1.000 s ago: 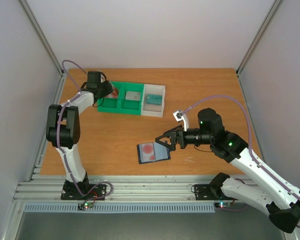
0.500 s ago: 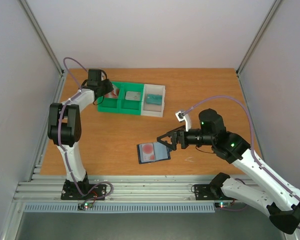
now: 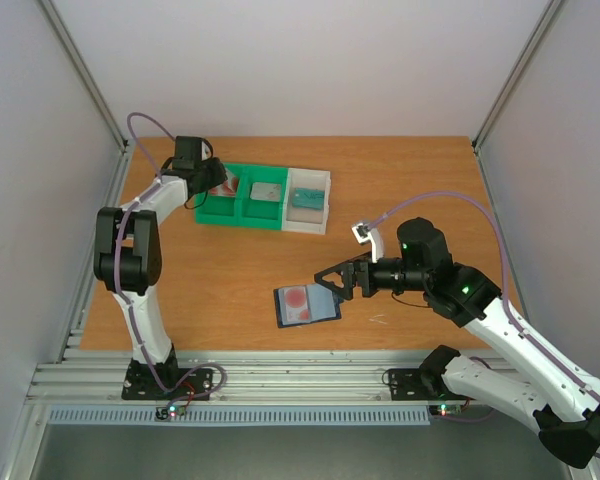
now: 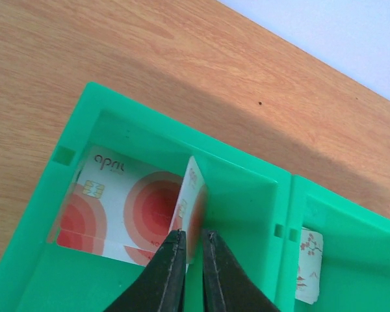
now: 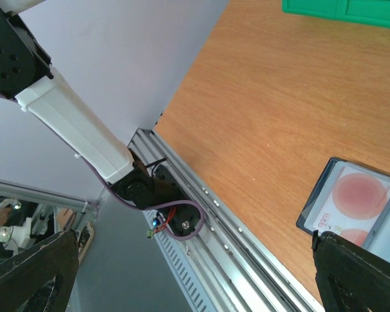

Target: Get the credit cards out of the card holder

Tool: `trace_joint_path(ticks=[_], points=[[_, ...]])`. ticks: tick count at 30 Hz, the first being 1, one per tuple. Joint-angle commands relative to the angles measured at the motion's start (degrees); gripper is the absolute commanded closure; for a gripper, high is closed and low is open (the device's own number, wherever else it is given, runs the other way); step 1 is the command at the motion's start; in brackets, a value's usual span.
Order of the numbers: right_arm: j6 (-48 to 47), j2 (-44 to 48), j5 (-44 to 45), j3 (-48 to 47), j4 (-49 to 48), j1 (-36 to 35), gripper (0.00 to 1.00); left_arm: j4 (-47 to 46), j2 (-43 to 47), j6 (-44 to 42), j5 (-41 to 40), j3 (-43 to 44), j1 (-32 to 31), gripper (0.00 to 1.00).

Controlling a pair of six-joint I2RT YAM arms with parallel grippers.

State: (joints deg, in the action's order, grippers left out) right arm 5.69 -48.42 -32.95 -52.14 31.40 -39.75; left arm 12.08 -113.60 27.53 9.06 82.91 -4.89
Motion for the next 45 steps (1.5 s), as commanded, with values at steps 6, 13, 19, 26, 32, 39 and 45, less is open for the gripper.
trace_joint_path(ticks=[6, 13, 19, 26, 32, 39, 45], points=[[1.52, 0.37, 0.53, -0.33, 0.30, 0.12, 0.02, -2.65, -0.09, -1.40, 8.03, 1.31, -0.21, 0.94], [1.64, -0.08, 1.03, -0.42, 0.39, 0.12, 0.02, 0.55, -4.85, -2.47, 7.21, 4.43, -0.22, 0.94], [1.27, -0.56, 1.60, -0.75, 0.61, 0.16, 0.02, 1.83, -7.91, -2.80, 4.90, 6.41, -0.12, 0.93], [0.73, -2.68, 1.91, -1.82, 1.12, 0.13, 0.02, 2.09, -9.83, -3.56, 2.84, 7.10, 0.14, 0.93], [0.71, -3.18, 2.26, -1.83, 1.03, 0.16, 0.02, 2.89, -9.60, -4.49, 1.51, 7.33, 0.23, 0.93], [1.03, -2.99, 2.15, -1.56, 1.00, 0.11, 0.01, 5.58, -8.57, -5.79, -0.60, 8.20, 0.23, 0.91], [0.83, -2.17, 9.94, -2.60, 5.71, 0.09, 0.02, 5.86, -2.80, -4.03, 5.04, 6.93, 0.23, 0.82]])
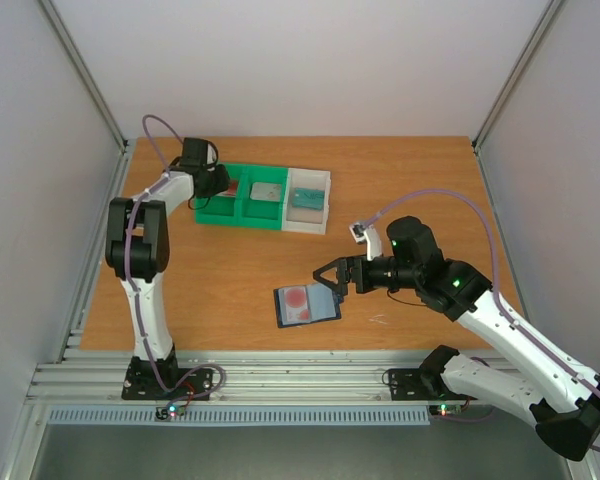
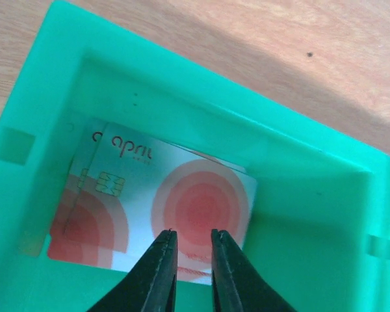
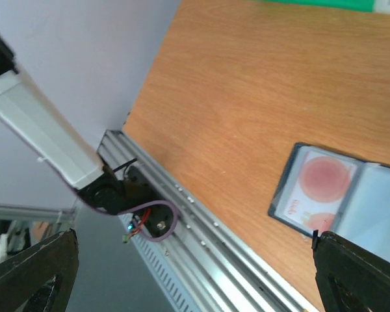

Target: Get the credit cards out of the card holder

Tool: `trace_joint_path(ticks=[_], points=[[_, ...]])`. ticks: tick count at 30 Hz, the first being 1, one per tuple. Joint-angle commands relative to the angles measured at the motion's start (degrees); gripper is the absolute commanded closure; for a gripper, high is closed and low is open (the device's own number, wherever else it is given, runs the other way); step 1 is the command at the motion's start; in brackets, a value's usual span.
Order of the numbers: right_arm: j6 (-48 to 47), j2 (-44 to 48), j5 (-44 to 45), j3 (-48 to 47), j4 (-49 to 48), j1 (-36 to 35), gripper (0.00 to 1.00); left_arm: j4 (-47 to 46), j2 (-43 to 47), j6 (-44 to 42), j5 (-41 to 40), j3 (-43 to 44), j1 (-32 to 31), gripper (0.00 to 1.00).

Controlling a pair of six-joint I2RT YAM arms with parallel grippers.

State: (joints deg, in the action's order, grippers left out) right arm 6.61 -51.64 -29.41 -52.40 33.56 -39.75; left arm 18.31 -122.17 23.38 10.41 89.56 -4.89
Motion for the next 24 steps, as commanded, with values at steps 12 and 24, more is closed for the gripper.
trace_joint_path(ticks=[12, 24], points=[[-0.55, -1.91, 11.63, -2.67, 8.32, 0.13, 0.01, 7.31, 20.75, 5.16, 15.25, -6.18, -0.01, 0.41], [2.13, -7.06, 6.03, 2.91, -0.13, 0.12, 0.32, 12.29, 37.20, 3.51, 16.23, -23.54, -6.51, 0.44]])
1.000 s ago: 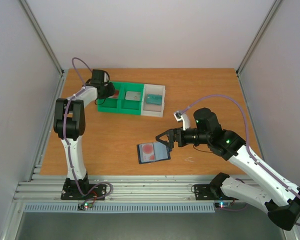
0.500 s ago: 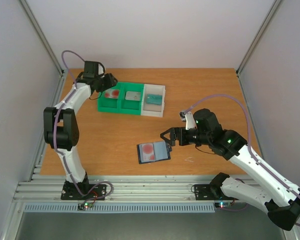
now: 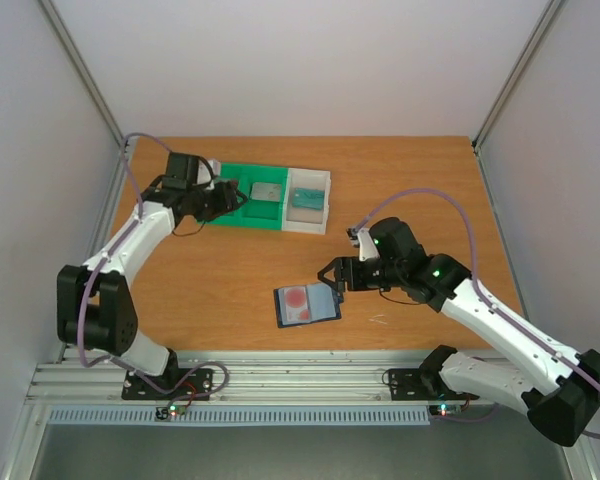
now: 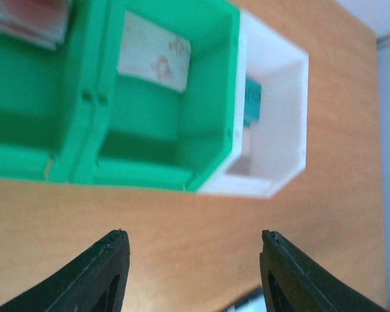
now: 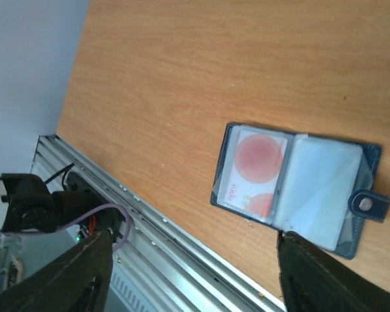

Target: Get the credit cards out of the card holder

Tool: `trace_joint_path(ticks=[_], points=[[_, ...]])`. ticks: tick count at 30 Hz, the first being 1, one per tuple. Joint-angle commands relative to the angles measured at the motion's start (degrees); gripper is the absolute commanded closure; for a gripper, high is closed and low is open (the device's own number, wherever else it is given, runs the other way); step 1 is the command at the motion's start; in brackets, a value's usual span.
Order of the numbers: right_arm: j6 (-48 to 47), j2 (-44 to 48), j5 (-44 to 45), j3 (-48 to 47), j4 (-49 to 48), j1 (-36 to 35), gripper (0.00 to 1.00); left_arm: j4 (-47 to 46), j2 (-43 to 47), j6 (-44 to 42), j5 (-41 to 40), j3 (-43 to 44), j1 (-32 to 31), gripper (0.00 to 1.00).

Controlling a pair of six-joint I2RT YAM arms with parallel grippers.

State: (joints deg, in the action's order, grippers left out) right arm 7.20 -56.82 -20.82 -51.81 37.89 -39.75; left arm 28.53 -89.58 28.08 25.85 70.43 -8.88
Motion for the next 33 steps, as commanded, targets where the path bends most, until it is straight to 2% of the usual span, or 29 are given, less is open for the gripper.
trace_joint_path(ticks=[1, 4, 8, 15, 24, 33], points=[[1.77, -2.58, -2.68, 2.86, -5.35, 0.15, 0.38, 2.15, 5.55, -1.21, 0.97, -6.01, -3.16, 0.44], [2.06, -4.95, -2.05, 4.11, -7.34, 0.14, 0.52, 1.51, 8.02, -1.03, 1.92, -11.13, -5.46, 0.46], [2.73, -9.14, -1.84, 5.57, -9.65, 0.14, 0.61, 0.74, 11.05, -0.59, 3.31, -16.48, -8.29, 0.49], [3.72, -18.01, -11.58, 8.19, -21.69, 0.04, 0.62, -4.55, 15.46, 1.80, 4.60, -25.34, -11.05, 0.50], [2.77, -30.42, -8.96, 6.66, -21.97, 0.03, 0.67, -9.49, 17.17, 5.96, 7.25, -31.16, -13.11, 0.52], [3.25, -36.88, -10.81, 6.90, -25.37, -1.33, 0.74, -13.26, 20.20, 9.56, 8.19, -35.49, -13.35, 0.54]])
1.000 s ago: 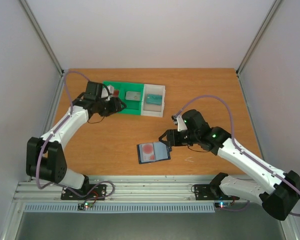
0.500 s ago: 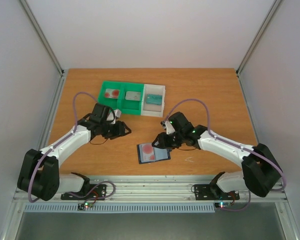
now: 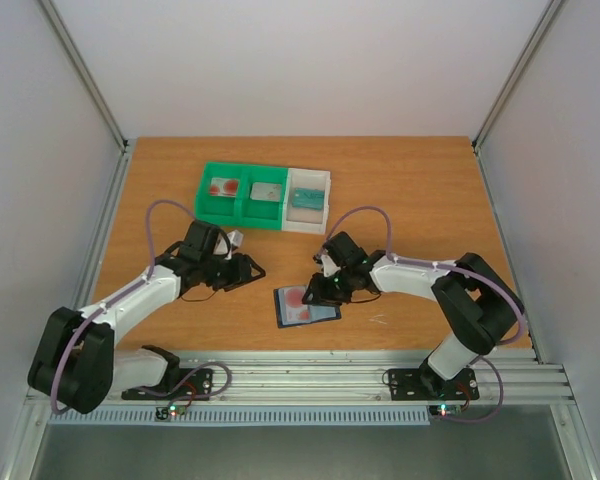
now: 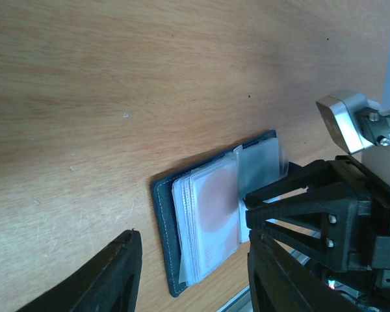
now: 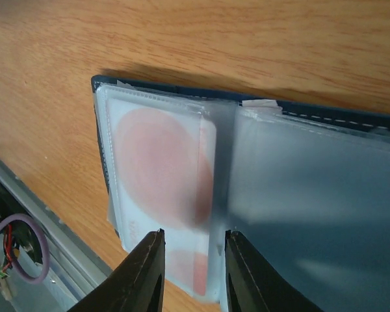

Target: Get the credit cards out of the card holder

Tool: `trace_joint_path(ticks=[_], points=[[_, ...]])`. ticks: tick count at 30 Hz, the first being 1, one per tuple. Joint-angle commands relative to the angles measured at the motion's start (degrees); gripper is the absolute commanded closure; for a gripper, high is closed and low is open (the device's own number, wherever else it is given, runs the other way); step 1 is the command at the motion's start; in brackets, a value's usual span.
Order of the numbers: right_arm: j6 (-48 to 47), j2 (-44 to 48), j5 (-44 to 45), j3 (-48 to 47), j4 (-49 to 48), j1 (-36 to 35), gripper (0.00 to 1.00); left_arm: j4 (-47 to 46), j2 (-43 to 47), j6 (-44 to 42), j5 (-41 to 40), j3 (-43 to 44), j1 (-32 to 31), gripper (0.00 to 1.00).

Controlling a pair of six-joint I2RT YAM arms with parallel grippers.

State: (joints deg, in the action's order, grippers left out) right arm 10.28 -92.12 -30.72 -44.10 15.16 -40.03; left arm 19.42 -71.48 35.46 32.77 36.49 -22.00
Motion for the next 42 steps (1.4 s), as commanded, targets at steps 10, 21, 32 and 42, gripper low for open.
trace_joint_path(ticks=[10, 21, 32, 42], points=[[3.87, -6.49, 0.30, -1.68, -7.82, -2.17, 0.90, -9.82, 4.33, 7.21, 3.22, -5.29, -0.51, 0.54], [9.68, -8.59, 0.59, 2.60, -17.22, -2.84, 0.99, -28.00, 1.60, 16.46, 5.35, -12.03, -1.29, 0.49], [10.41, -8.57, 0.13, 3.68, -19.06, -2.76, 0.99, -39.26, -6.11, 20.58, 6.51, -12.41, -2.17, 0.49], [10.31, -8.46, 0.34, 3.86, -19.19, -2.70, 0.99, -42.11, -10.51, 21.86, 6.80, -12.68, -2.17, 0.49]])
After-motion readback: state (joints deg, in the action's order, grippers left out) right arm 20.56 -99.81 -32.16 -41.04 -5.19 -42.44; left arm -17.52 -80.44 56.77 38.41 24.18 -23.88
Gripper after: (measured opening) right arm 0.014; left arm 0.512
